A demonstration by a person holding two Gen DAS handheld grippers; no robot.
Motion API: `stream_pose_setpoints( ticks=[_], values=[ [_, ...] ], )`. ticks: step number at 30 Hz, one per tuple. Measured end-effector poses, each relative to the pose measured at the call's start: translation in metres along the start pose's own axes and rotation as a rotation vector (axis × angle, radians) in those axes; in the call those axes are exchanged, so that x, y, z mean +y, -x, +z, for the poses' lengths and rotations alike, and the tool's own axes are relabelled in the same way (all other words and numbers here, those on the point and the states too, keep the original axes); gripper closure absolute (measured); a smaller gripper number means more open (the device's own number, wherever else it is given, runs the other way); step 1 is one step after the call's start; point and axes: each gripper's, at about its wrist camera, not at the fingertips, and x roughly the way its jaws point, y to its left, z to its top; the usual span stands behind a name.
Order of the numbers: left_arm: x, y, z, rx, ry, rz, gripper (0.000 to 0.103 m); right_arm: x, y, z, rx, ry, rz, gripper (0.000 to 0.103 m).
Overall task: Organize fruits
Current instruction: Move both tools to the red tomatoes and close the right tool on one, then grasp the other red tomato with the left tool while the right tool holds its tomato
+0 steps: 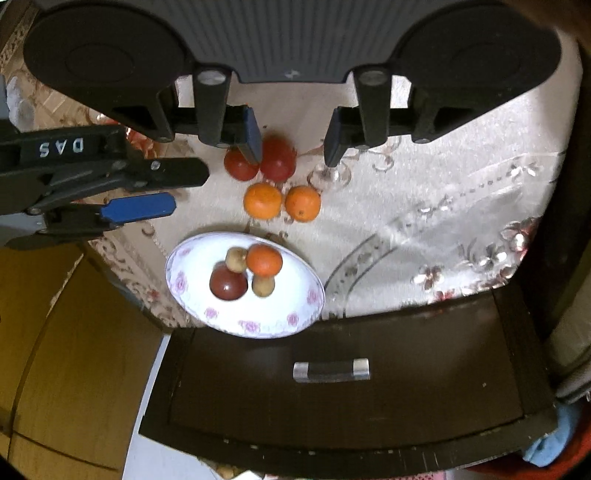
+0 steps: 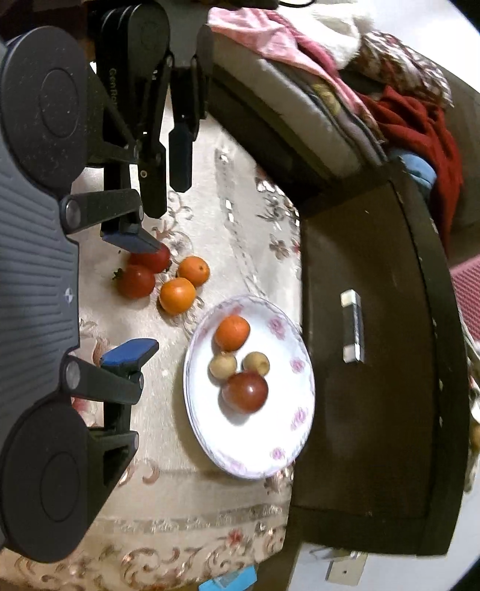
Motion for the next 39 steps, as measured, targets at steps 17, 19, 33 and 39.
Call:
stream_pose_setpoints(
  ticks=[17, 19, 33, 39],
  values=[
    [0.004, -0.01, -0.006, 0.072, -0.078, -0.037, 0.059, 0.005, -0.031, -0.003, 0.062, 0.082, 0.049, 0.056],
    [0.005, -0.011, -0.006, 0.075, -0.074, -0.041, 0.059, 0.006, -0.034, -0.003, 0.071, 0.087, 0.057, 0.056],
    [0.007, -0.019, -0.007, 0.11, -0.086, -0.07, 0.058, 0.012, -0.058, -0.004, 0.097, 0.171, 0.054, 0.069],
    [0.005, -0.019, -0.01, 0.092, -0.065, -0.075, 0.056, 0.007, -0.043, -0.009, 0.11, 0.16, 0.004, 0.081]
  ],
)
